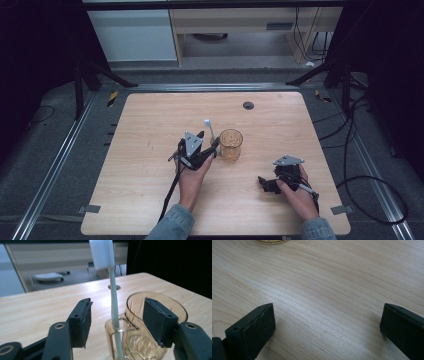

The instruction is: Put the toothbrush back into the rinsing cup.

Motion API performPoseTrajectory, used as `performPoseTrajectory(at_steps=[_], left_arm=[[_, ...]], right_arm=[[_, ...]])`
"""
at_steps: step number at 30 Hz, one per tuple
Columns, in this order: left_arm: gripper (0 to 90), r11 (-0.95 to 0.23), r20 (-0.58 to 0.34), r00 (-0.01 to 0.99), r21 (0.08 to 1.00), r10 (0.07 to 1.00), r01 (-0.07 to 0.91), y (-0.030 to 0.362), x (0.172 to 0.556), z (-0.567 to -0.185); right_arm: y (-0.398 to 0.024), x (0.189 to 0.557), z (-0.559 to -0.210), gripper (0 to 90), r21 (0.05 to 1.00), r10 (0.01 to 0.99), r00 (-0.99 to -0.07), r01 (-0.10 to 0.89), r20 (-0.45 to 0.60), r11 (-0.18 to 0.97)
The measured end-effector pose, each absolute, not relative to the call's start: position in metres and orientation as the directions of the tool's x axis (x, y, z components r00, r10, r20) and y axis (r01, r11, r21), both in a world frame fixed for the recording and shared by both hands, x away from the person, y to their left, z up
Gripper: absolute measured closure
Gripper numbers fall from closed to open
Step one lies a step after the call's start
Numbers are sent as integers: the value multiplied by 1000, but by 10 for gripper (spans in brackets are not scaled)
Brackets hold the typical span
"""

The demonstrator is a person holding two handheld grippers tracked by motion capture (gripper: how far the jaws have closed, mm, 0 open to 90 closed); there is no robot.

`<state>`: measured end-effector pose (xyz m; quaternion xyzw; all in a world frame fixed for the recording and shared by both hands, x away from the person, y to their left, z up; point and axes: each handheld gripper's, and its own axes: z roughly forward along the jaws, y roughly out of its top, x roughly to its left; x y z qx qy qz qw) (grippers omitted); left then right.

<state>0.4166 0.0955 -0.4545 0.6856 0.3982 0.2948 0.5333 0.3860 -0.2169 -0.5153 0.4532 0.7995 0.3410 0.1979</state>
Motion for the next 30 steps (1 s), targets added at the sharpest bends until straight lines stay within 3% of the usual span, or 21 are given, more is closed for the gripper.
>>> performPoseTrajectory(at_steps=[9, 20, 30], left_arm=[[328, -238, 50, 553, 932, 832, 272, 101, 415, -453], [273, -345, 70, 627, 880, 776, 328, 111, 422, -447], [179, -412, 10, 681, 802, 733, 432, 112, 414, -457]], right_arm=[[-217, 386, -515, 4, 724, 860, -511, 590, -8, 357], [-217, 386, -515, 4, 724, 860, -511, 590, -8, 357], [-217, 386, -515, 4, 725, 860, -511, 590, -8, 357]])
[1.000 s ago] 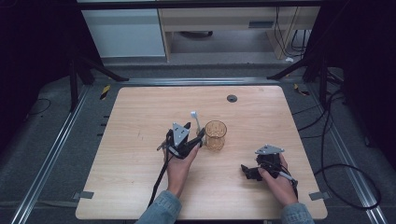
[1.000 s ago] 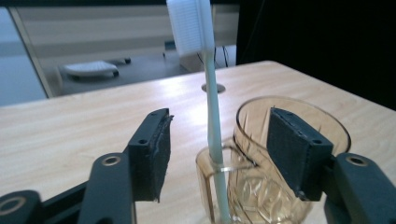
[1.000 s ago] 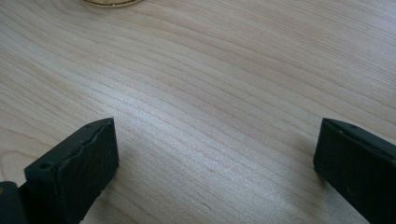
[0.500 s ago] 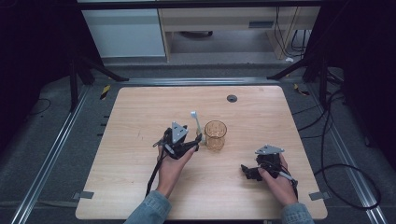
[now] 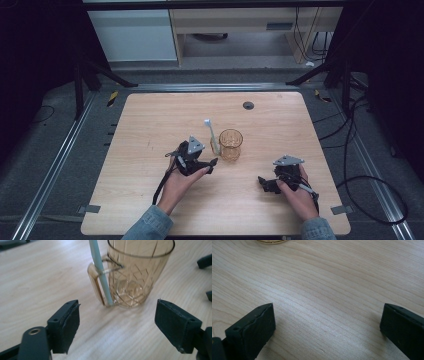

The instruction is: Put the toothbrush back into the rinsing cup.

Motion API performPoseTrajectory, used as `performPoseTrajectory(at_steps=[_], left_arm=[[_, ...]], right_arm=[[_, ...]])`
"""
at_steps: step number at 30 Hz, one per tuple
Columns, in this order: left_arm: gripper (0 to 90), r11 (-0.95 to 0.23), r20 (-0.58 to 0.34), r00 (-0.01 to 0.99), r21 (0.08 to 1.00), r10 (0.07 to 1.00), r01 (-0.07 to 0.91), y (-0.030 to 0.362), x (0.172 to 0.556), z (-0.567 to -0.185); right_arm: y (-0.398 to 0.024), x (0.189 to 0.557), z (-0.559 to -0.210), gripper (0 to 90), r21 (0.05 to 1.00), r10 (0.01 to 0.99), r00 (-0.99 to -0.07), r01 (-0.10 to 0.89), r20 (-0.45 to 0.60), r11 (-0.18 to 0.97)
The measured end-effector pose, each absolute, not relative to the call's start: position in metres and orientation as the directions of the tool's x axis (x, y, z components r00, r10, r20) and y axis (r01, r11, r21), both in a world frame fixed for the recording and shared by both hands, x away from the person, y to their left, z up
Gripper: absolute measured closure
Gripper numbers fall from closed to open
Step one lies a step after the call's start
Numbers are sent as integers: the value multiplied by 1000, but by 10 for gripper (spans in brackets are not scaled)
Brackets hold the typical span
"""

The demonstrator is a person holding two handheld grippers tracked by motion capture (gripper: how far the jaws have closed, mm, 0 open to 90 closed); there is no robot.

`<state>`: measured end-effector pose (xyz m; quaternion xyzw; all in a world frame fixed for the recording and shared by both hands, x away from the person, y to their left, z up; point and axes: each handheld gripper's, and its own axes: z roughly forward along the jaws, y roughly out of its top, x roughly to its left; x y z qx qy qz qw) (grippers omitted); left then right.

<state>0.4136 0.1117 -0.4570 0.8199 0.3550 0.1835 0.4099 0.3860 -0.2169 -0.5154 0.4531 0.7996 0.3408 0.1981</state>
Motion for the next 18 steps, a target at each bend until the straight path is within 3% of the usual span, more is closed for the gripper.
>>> performPoseTrajectory(at_steps=[18], left_arm=[[88, -455, 43, 611, 710, 790, 538, 150, 418, -461]], right_arm=[[-217, 386, -515, 4, 725, 859, -511, 589, -8, 357]])
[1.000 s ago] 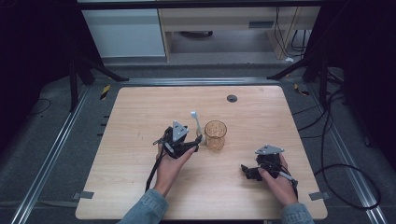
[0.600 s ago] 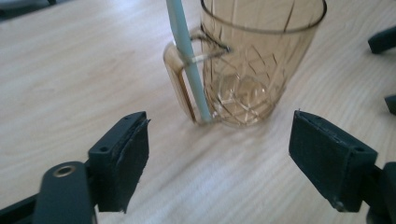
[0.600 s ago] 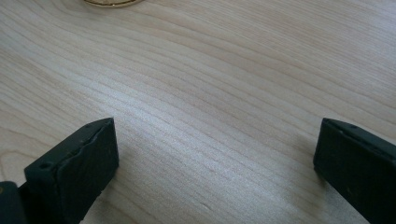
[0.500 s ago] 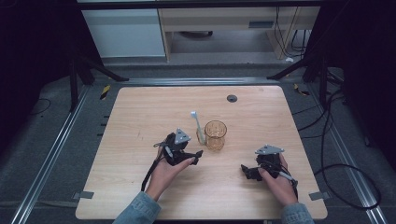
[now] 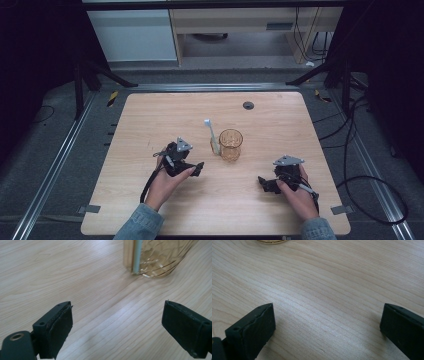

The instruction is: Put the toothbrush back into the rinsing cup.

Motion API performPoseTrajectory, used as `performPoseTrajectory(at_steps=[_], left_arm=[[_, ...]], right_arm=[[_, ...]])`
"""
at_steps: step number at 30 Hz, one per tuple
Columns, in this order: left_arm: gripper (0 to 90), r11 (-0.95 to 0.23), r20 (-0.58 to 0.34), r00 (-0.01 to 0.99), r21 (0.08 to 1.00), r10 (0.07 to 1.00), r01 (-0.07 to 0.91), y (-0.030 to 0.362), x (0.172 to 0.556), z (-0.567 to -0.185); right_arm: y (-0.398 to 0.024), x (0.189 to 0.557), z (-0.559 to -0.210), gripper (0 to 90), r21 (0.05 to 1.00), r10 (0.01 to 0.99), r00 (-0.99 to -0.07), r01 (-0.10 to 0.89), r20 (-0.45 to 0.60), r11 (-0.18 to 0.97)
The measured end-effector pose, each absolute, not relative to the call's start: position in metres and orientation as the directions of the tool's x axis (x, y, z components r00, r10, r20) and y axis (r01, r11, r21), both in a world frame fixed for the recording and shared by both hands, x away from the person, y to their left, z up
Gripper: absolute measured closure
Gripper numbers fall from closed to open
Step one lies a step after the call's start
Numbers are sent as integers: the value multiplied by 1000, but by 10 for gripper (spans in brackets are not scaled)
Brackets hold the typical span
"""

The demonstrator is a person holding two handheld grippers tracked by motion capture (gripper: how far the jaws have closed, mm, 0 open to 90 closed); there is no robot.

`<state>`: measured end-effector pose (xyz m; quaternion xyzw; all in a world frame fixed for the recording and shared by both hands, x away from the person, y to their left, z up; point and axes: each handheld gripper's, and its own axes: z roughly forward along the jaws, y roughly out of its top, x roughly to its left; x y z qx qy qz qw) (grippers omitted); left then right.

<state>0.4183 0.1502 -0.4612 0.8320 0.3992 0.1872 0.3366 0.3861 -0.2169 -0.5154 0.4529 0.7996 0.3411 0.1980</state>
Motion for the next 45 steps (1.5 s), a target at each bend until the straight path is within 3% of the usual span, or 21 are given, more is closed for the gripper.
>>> performPoseTrajectory(at_steps=[25, 45], left_arm=[[53, -351, 66, 455, 736, 888, 579, 246, 435, -459], [63, -315, 91, 364, 717, 927, 623, 286, 450, -482]], right_arm=[[-217, 386, -515, 4, 725, 860, -510, 590, -7, 356], [-217, 386, -515, 4, 725, 860, -511, 590, -6, 355]])
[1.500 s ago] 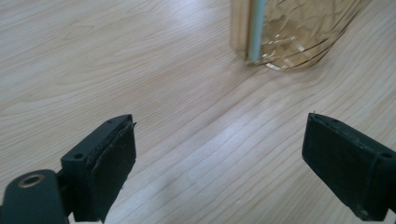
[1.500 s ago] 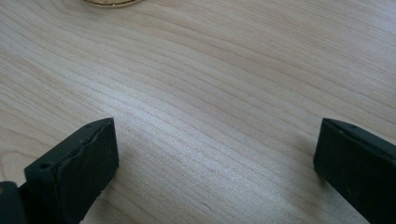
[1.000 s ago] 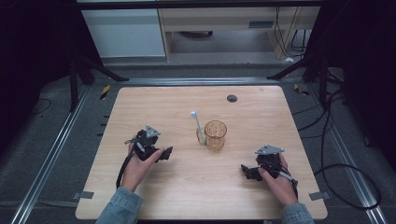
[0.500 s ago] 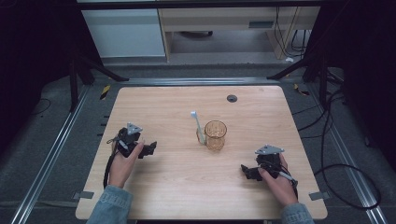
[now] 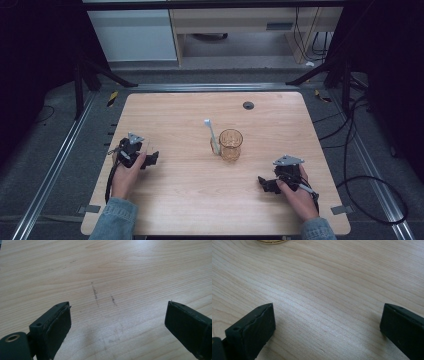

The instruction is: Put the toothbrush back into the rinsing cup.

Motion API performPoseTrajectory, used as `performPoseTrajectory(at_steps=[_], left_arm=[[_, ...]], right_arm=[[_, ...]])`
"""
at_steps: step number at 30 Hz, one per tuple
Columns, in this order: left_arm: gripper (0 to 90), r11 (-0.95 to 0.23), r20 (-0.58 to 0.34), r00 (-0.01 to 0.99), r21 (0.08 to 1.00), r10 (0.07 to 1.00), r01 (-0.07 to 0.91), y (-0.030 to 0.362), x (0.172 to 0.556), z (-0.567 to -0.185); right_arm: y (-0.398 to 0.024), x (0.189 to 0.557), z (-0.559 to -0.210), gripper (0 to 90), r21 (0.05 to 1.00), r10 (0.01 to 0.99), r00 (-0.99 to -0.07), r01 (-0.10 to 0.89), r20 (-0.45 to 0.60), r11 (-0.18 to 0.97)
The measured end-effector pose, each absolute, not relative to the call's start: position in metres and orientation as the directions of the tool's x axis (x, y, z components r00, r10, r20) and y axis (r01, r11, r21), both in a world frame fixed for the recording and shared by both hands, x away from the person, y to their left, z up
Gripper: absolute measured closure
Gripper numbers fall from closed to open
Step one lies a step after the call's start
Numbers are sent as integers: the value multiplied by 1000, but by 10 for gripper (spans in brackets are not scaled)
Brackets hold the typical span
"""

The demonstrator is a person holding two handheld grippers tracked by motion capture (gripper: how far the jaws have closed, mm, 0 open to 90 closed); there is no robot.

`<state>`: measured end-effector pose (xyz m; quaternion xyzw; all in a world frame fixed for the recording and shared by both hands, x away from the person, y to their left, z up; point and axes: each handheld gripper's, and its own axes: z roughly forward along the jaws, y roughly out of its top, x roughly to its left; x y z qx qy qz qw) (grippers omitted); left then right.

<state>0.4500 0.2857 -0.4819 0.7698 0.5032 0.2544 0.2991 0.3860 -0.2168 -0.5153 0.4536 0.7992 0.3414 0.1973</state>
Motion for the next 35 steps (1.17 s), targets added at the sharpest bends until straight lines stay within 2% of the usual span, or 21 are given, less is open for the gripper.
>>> performPoseTrajectory(at_steps=[20, 25, 35], left_arm=[[68, -302, 79, 354, 708, 932, 638, 287, 469, -504], [53, -272, 26, 369, 724, 929, 634, 287, 471, -508], [0, -263, 20, 354, 710, 935, 653, 288, 472, -509]], right_arm=[[-217, 386, -515, 4, 725, 859, -511, 589, -8, 357], [-217, 386, -515, 4, 725, 860, -510, 590, -7, 356], [-217, 386, -515, 3, 725, 860, -511, 590, -8, 357]])
